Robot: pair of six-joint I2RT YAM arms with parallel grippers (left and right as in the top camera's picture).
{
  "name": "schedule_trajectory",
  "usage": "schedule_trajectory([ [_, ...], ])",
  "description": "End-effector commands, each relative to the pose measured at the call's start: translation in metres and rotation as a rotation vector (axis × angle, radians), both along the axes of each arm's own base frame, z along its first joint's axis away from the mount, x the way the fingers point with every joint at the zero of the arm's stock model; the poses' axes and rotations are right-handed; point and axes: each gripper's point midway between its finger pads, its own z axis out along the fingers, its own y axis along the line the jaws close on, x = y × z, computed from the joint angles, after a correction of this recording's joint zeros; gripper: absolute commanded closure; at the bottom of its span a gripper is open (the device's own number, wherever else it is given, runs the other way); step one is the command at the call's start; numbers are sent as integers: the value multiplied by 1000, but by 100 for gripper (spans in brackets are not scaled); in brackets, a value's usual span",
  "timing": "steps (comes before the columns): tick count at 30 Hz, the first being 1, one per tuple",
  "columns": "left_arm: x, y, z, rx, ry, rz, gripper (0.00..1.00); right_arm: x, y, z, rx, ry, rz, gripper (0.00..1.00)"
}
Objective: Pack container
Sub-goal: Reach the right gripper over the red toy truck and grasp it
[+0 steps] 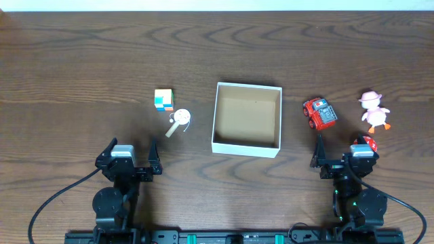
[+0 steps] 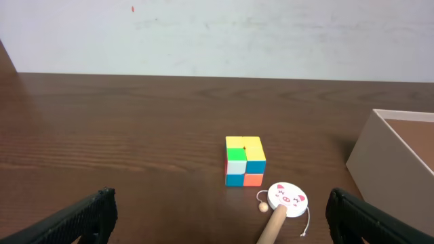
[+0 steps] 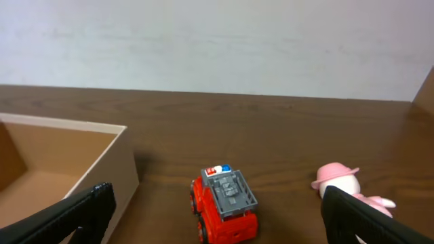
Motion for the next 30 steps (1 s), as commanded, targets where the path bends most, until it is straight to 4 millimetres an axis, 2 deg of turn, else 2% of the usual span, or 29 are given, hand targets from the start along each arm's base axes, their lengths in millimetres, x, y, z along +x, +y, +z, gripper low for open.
schedule_trajectory([
  [1, 1, 3, -15, 1, 30, 18, 2, 0, -6, 7, 50, -31, -31, 1],
  [4, 1, 3, -15, 1, 30, 18, 2, 1, -10, 20, 49, -67, -54, 1],
  [11, 1, 3, -15, 1, 30, 18, 2, 8, -18, 71, 23, -84, -99, 1],
  [15, 1, 3, -15, 1, 30, 18, 2, 31, -19, 103, -61, -30, -95, 1],
  [19, 1, 3, -15, 1, 30, 18, 2, 69, -18, 127, -75, 68, -80, 1],
  [22, 1, 3, -15, 1, 29, 18, 2, 99, -12, 122, -175, 221, -12, 1],
  [26, 1, 3, -15, 1, 30, 18, 2, 125, -9, 84, -274, 505, 71, 1],
  [30, 1, 3, -15, 1, 30, 18, 2, 136, -9, 46, -316, 693, 126, 1],
])
